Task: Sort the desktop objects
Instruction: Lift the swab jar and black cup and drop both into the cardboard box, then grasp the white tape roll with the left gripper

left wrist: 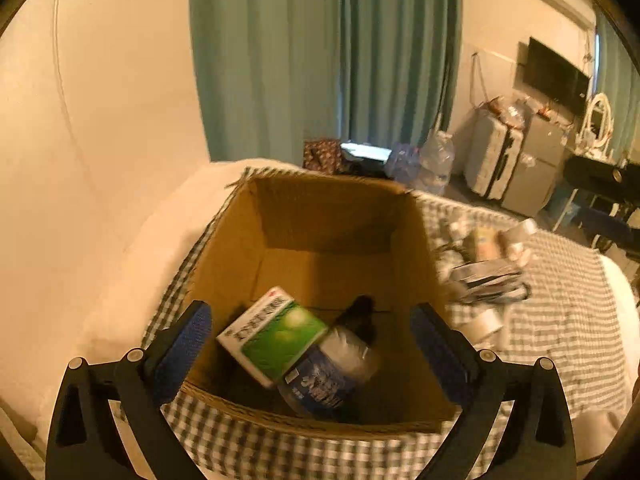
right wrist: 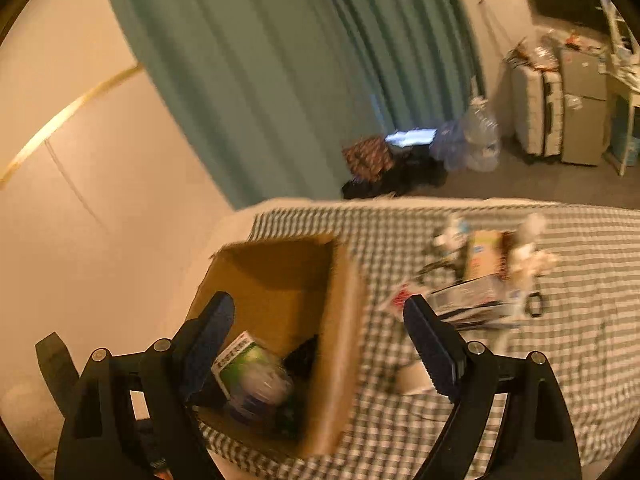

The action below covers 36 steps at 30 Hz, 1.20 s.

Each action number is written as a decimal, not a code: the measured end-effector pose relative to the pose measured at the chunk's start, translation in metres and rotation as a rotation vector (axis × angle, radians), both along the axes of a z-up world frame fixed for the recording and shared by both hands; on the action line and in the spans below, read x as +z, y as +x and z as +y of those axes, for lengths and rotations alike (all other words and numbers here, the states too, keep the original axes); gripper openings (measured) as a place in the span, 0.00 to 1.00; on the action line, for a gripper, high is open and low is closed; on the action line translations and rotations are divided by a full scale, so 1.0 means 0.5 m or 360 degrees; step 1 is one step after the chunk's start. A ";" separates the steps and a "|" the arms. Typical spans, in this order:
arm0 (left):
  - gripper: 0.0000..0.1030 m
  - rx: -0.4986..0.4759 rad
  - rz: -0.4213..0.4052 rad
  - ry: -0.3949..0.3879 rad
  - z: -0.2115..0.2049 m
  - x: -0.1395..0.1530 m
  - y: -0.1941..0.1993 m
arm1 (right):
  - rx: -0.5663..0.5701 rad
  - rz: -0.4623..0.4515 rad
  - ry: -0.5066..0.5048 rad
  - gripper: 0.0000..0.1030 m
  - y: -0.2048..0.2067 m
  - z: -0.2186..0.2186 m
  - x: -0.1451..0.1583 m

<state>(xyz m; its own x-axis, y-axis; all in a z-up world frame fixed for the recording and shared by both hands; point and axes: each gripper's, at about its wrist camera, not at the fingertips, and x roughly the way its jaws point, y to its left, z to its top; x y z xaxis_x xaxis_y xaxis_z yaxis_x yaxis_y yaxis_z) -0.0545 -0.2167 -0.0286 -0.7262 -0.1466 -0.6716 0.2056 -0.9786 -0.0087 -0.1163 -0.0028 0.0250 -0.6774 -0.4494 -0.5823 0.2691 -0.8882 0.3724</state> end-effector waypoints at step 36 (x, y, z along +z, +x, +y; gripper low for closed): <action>1.00 -0.0161 -0.0198 0.0007 0.397 -0.251 -0.108 | -0.0413 -0.0282 0.0275 0.84 -0.011 0.412 -0.311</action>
<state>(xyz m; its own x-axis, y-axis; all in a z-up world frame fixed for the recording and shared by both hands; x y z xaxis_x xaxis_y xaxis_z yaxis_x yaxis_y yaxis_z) -0.1086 -0.0184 -0.1541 -0.6484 -0.0740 -0.7577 0.1060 -0.9943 0.0065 -0.1218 0.2034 -0.1307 -0.6377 -0.1602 -0.7535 -0.0294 -0.9724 0.2316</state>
